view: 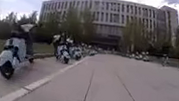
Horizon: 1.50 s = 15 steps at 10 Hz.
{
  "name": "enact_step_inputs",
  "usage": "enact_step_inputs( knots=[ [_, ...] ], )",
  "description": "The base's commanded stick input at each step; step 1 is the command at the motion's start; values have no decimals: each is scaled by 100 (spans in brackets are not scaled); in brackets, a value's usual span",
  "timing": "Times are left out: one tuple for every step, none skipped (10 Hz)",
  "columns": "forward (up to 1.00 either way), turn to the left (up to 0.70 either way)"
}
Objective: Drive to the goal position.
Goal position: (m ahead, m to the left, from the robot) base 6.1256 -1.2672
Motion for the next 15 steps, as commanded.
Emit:
enact_step_inputs(
  knots=[
    [70, 0],
    [70, 0],
    [70, 0],
    [70, 0],
    [70, 0],
    [70, 0],
    [70, 0],
    [70, 0],
    [70, 0],
    [70, 0],
    [70, 0],
    [70, 0],
    [70, 0],
    [70, 0],
    [70, -1]
  ],
)
